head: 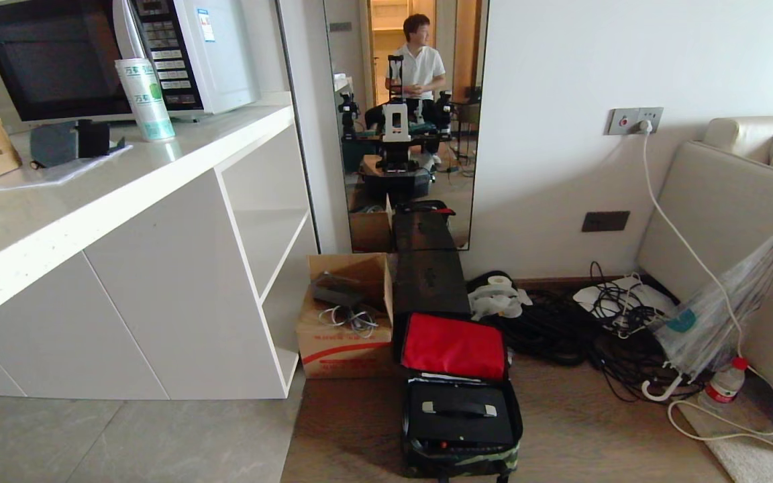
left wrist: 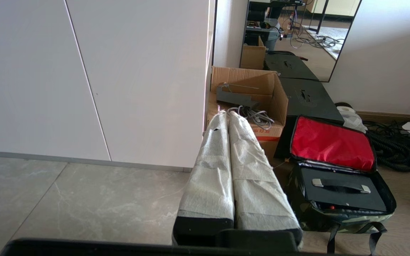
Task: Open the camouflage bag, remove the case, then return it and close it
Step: Grip the handle
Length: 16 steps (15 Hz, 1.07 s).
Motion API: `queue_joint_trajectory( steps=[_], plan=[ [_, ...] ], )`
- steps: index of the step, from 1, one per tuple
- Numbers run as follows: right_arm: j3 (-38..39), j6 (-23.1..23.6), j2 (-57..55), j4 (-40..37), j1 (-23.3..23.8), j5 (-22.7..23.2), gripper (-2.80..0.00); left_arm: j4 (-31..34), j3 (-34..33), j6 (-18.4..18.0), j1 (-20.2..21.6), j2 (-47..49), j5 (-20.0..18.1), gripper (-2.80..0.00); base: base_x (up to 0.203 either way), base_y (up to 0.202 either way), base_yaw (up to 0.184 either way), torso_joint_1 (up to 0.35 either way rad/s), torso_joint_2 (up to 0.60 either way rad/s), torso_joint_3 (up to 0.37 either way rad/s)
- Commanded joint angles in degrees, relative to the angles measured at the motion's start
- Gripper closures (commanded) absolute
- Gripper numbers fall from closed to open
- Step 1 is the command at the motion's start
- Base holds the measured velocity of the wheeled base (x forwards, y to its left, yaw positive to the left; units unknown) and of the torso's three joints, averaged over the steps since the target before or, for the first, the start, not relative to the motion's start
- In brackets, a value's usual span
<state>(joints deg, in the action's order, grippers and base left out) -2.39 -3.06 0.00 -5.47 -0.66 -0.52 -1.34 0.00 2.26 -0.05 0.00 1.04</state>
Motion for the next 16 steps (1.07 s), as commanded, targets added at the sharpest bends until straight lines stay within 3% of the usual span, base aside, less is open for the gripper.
queue_joint_trajectory(
  steps=[1,16],
  plan=[
    [-0.05,-0.02,-0.01,0.02,-0.04,0.00,0.00,-0.01,-0.44,0.03,0.05,0.00,0.02,0.00,0.000,0.000,0.000,0.000,0.00,0.000],
    [0.02,-0.02,-0.05,0.01,-0.04,0.00,0.00,0.02,-0.53,0.03,-0.04,0.00,0.02,0.00,0.000,0.000,0.000,0.000,0.00,0.000]
  ],
)
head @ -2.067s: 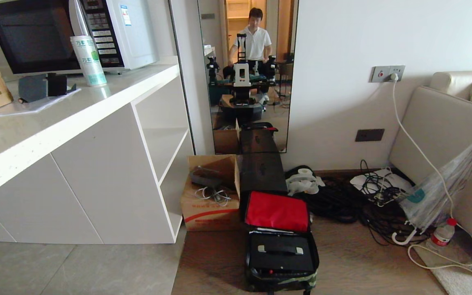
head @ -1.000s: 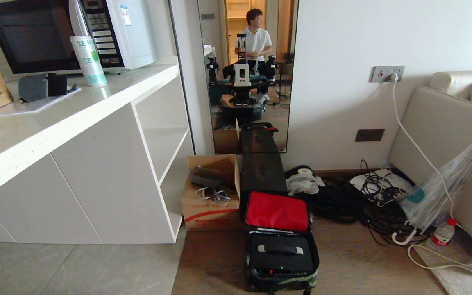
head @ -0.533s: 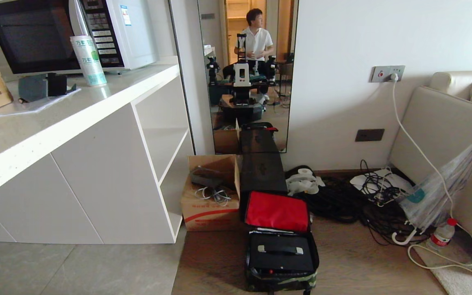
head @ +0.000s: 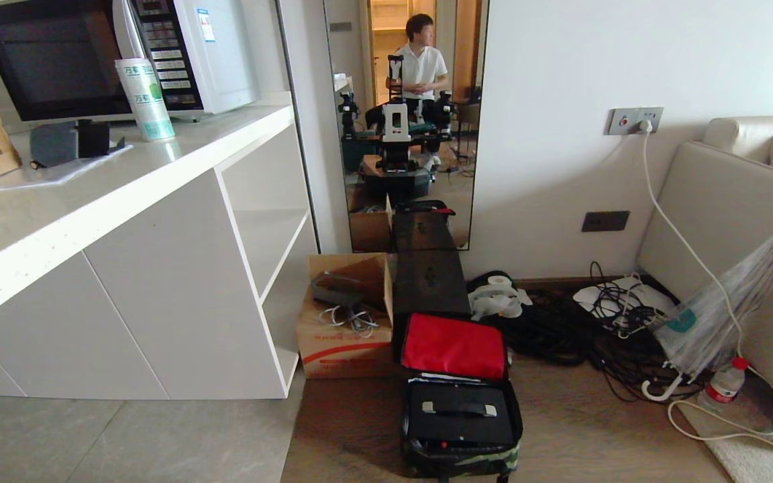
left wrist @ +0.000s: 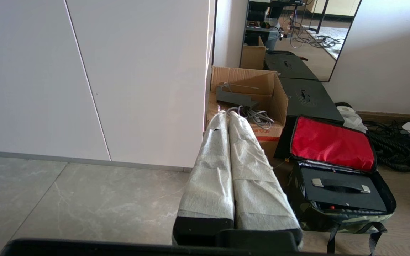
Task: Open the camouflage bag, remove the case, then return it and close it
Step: Grip the handle
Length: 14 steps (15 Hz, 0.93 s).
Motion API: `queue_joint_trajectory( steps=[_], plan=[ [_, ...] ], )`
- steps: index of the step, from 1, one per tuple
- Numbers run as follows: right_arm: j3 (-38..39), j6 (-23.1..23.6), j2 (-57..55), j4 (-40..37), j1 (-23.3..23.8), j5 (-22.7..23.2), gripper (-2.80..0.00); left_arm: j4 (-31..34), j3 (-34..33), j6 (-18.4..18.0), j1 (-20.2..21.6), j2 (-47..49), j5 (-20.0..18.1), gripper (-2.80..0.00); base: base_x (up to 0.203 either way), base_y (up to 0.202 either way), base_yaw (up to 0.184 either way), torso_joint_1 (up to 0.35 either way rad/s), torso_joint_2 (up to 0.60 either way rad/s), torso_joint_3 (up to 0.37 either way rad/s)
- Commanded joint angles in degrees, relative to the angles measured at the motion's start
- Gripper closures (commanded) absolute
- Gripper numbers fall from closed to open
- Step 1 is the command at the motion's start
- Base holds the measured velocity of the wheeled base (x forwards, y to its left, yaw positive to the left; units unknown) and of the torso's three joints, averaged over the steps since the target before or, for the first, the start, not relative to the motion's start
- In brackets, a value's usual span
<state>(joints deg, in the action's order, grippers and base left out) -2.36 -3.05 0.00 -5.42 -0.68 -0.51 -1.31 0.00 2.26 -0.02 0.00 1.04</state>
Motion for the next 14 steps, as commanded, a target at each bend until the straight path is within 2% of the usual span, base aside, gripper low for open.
queue_joint_trajectory(
  steps=[1,14],
  plan=[
    [-0.01,-0.03,-0.09,-0.03,-0.02,-0.02,0.00,-0.01,-0.53,0.03,0.02,0.00,0.02,0.00,0.000,0.000,0.000,0.000,0.00,0.000],
    [-0.01,-0.03,0.00,-0.05,-0.02,-0.02,0.00,-0.02,-0.52,0.03,-0.03,0.00,0.02,0.00,0.000,0.000,0.000,0.000,0.00,0.000]
  ],
)
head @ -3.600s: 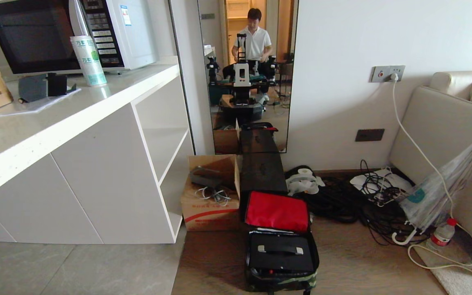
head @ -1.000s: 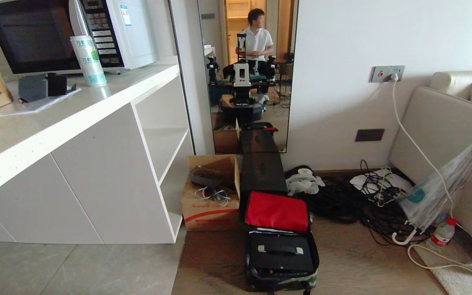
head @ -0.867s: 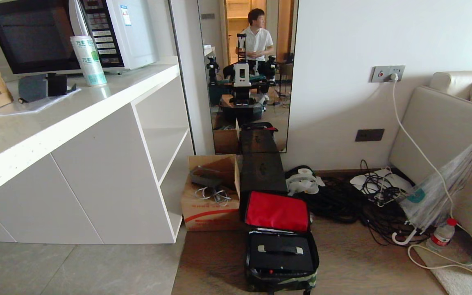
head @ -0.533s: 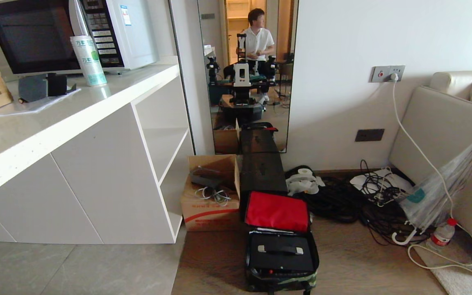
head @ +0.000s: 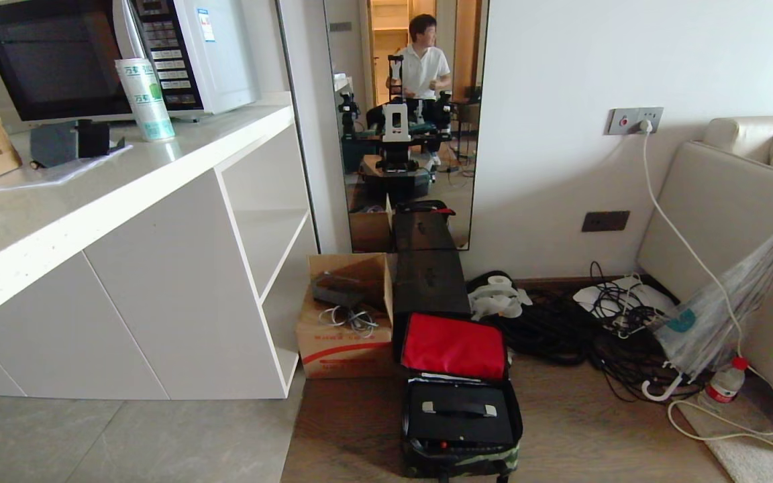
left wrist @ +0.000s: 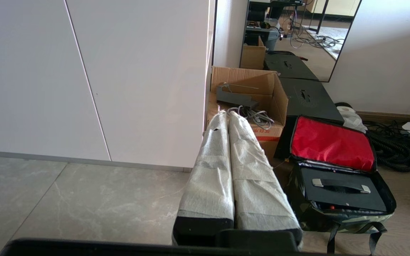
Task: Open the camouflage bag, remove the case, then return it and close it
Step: Grip the handle
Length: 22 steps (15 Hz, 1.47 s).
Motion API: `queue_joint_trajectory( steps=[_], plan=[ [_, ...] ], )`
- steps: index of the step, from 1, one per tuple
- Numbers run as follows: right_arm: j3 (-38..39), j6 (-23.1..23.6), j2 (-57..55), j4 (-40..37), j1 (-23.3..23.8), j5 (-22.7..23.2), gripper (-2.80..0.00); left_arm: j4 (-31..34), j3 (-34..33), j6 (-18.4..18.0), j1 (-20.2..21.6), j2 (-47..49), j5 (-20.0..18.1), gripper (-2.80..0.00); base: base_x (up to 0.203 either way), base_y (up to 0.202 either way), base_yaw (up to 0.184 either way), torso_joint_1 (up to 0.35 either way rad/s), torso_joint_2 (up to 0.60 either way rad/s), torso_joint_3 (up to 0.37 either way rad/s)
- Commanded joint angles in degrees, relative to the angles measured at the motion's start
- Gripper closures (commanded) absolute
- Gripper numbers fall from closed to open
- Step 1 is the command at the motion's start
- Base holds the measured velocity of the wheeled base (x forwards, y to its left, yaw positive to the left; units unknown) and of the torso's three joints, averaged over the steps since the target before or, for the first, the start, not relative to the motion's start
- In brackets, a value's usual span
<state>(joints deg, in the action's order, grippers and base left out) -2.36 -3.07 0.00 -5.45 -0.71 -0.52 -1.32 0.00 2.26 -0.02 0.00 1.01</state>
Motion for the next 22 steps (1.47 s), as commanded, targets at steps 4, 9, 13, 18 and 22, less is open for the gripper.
queue_joint_trajectory(
  steps=[4,9,13,18,22],
  plan=[
    [-0.07,-0.01,-0.02,-0.01,0.00,0.00,0.00,0.00,-0.53,0.03,-0.05,0.00,0.04,0.00,0.000,0.000,0.000,0.000,0.00,0.000],
    [-0.01,-0.01,0.00,-0.07,0.00,0.00,0.00,0.00,-0.53,0.03,0.02,0.00,0.04,0.00,0.000,0.000,0.000,0.000,0.00,0.000],
    [-0.01,-0.01,-0.05,-0.06,0.00,0.00,0.00,-0.02,-0.45,0.03,0.02,0.00,0.04,0.00,0.000,0.000,0.000,0.000,0.00,0.000],
    [-0.01,-0.01,-0.02,-0.05,0.00,0.00,0.00,0.00,-0.45,0.03,0.02,0.00,0.04,0.00,0.000,0.000,0.000,0.000,0.00,0.000],
    [-0.01,-0.01,-0.01,-0.01,0.00,0.00,0.00,0.00,-0.44,0.03,-0.06,0.00,0.04,0.00,0.000,0.000,0.000,0.000,0.00,0.000]
  ],
)
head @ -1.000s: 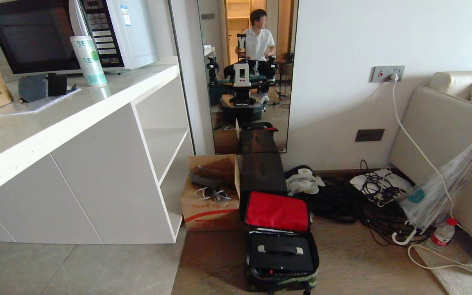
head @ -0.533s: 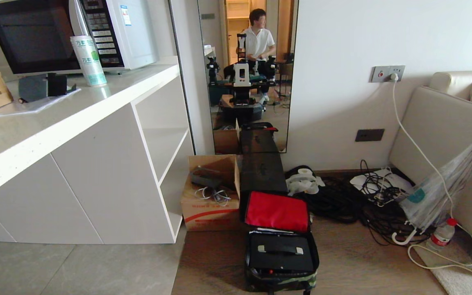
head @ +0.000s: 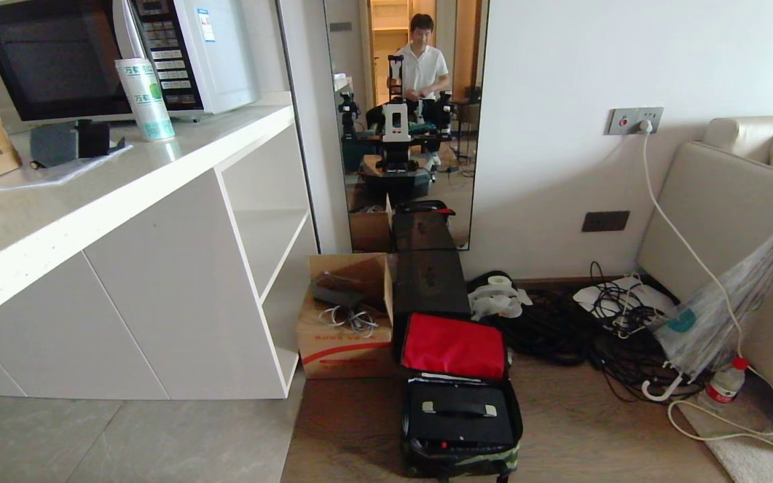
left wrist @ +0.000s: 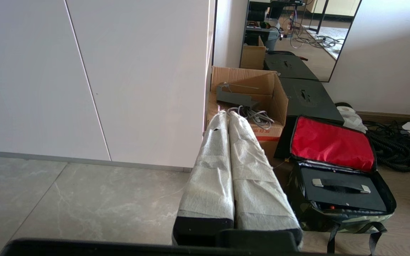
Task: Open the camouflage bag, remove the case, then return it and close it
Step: Grip the handle
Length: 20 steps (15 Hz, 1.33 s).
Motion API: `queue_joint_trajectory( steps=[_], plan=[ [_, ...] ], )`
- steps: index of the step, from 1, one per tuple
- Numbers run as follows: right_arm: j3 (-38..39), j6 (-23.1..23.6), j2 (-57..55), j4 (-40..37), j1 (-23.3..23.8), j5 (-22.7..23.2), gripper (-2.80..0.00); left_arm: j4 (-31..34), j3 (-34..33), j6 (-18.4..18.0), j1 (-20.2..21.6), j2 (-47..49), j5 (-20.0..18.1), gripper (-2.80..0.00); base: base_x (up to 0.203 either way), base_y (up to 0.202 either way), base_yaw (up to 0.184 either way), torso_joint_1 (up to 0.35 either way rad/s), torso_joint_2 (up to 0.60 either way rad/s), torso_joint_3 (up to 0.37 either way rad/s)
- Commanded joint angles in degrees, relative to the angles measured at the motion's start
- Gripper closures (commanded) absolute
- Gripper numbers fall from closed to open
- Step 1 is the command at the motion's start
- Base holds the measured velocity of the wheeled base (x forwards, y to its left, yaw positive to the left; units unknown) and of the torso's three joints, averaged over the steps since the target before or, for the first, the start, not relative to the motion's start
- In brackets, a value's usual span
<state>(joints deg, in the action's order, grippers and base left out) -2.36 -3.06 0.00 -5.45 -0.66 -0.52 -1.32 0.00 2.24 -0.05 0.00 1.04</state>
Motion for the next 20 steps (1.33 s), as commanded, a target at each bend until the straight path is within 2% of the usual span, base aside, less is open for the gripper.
queue_joint_trajectory(
  steps=[1,20],
  plan=[
    [-0.06,-0.02,-0.02,-0.04,-0.04,0.00,0.00,0.00,-0.48,0.05,-0.01,0.00,0.02,0.00,0.000,0.000,0.000,0.000,0.00,0.000],
    [-0.01,-0.02,0.00,-0.07,-0.04,0.00,0.00,-0.02,-0.46,0.05,0.03,0.00,0.02,0.00,0.000,0.000,0.000,0.000,0.00,0.000]
  ],
)
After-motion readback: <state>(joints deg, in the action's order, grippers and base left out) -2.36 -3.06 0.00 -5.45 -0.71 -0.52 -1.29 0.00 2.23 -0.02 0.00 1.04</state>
